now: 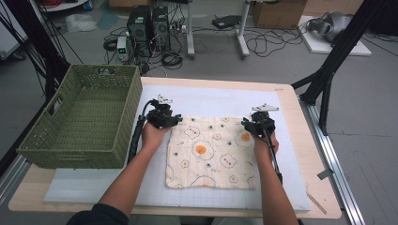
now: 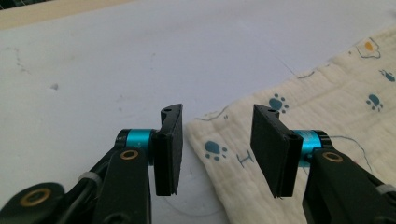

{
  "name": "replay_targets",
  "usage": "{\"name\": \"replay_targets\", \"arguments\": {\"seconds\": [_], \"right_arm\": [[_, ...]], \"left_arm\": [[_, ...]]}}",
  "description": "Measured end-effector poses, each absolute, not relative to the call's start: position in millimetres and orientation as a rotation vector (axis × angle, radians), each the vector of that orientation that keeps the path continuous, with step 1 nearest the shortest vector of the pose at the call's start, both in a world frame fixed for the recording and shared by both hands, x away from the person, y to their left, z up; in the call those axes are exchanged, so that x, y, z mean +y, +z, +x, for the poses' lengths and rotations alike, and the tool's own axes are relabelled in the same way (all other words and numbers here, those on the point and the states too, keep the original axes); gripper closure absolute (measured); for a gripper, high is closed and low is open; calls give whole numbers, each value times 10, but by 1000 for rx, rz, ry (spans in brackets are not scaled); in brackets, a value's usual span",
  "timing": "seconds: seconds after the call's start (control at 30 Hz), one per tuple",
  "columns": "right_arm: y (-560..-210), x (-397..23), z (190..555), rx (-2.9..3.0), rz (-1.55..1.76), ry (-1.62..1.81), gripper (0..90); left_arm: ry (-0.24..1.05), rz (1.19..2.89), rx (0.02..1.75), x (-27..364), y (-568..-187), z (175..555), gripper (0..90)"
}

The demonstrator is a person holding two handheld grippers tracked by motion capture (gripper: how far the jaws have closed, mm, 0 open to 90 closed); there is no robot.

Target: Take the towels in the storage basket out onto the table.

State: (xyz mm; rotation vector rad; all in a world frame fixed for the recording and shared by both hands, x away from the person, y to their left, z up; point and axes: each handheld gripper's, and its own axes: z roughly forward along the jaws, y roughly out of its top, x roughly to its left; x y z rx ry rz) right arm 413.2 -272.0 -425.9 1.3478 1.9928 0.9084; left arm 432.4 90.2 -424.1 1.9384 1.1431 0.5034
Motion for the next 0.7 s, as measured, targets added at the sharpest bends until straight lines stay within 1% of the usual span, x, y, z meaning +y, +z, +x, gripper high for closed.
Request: {"name": "replay_targets", "arguments": {"seconds": [0.07,0.13,0.27,0.3,0.33,0.37,0.4,0.43,0.5,0.57,0.6,0.63,0.67,0.7], "right_arm": [[-4250,-2768,4087,2023,1355,941,576],[-4249,-2803,4050,2064,1364,948,577],[-4246,-2812,3987,2130,1372,942,585],[-4255,-2801,3977,2134,1370,939,597],[-4273,-2789,3967,2137,1367,926,604],[-4301,-2779,3966,2143,1370,900,607],[-4338,-2772,3967,2154,1386,879,614],[-4381,-2770,3969,2163,1393,868,618],[-4428,-2786,3957,2141,1419,907,622],[-4437,-2797,3957,2130,1430,922,571],[-4435,-2795,3951,2132,1431,924,568],[-4426,-2793,3944,2140,1420,922,566],[-4413,-2792,3930,2142,1409,922,565],[-4398,-2796,3912,2135,1401,934,565]], "left_arm": [[511,1937,1144,886,-4280,4296,574],[492,1968,1165,870,-4338,4300,577],[467,1980,1196,821,-4435,4297,575],[478,2000,1186,797,-4456,4291,597],[514,2013,1156,778,-4462,4275,635],[521,2028,1130,765,-4456,4269,772],[572,2037,1144,743,-4449,4265,860],[612,2037,1160,740,-4448,4268,870],[661,1997,1232,786,-4452,4290,874],[639,1970,1255,826,-4464,4314,871],[630,1969,1241,832,-4466,4316,860],[632,1961,1239,839,-4460,4314,794],[610,1939,1252,852,-4452,4315,680],[583,1929,1250,873,-4441,4311,647]]}}
